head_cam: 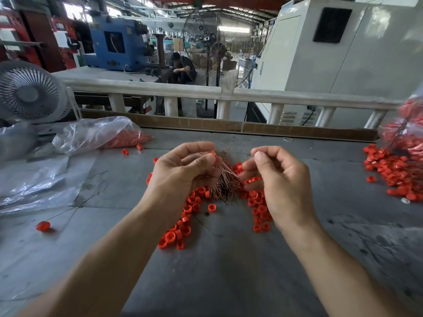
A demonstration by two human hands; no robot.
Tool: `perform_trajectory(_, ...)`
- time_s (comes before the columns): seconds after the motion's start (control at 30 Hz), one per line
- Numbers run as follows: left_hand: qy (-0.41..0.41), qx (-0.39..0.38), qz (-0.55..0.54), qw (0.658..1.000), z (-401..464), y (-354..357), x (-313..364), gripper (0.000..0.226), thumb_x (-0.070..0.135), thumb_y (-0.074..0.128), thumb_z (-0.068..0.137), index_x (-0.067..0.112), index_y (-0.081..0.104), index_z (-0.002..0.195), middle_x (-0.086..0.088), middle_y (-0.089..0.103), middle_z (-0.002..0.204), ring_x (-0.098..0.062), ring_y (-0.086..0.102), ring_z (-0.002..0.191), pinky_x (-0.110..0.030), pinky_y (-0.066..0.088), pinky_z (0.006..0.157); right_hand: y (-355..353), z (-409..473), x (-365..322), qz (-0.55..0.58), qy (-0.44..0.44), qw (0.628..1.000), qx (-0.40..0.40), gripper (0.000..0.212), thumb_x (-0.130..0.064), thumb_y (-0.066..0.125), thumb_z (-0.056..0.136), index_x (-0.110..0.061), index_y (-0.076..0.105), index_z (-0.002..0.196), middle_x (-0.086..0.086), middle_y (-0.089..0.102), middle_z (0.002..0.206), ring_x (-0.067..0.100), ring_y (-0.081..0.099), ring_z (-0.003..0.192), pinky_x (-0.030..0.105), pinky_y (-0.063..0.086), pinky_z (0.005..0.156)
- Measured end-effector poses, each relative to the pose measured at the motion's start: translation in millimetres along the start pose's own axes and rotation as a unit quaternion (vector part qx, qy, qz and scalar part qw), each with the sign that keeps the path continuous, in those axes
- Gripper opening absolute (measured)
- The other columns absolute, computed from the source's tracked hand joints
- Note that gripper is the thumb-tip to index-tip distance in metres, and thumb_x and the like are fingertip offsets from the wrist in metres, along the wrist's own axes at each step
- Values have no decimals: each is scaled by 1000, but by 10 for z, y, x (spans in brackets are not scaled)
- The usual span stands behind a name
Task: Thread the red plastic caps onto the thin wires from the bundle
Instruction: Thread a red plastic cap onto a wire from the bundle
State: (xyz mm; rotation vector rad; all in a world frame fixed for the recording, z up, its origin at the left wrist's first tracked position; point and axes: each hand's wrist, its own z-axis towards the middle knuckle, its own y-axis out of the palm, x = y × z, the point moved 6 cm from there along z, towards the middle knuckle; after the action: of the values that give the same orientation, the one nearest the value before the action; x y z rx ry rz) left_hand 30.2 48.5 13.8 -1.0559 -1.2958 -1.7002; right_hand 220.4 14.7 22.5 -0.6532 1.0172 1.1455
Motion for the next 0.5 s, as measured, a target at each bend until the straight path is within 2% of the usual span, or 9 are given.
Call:
perform_trajectory(0.07, -5, -2, 3, 1000, -2, 1, -13, 27, 13, 74, 81, 8, 76, 108, -17, 75, 94, -20, 70, 75, -29, 61, 69, -53, 26, -48, 30, -2, 999, 20, 13, -8, 57, 102, -10, 69, 98, 6, 72, 73, 19, 66, 58, 27, 53, 47)
perform_trajectory(0.2, -25, -4, -13, 1000, 15, 22, -56, 30, 13, 74, 79, 5, 77, 108, -17, 75, 93, -20, 72, 76, -28, 61, 68, -157, 75, -135, 70, -21, 995, 60, 17, -11, 60, 99, -18, 72, 90, 1, 64, 64, 12, 50, 49, 22, 40, 40)
perform_trajectory(0.33, -62, -13, -43, 997, 33, 59, -122, 33, 8, 71, 76, 2, 76, 109, -20, 75, 96, -24, 74, 84, -26, 61, 72, -248, 104, -158, 39, -42, 994, 89, 13, -19, 65, 95, -23, 75, 89, -2, 56, 61, 11, 44, 51, 18, 34, 44)
perform_trajectory(0.5, -51, -27, -35, 998, 34, 87, -150, 30, 9, 70, 77, 1, 76, 105, -18, 74, 91, -22, 74, 79, -26, 60, 70, -322, 124, -264, 21, -71, 992, 98, 10, -23, 66, 94, -25, 75, 89, -2, 55, 60, 13, 43, 50, 18, 35, 45)
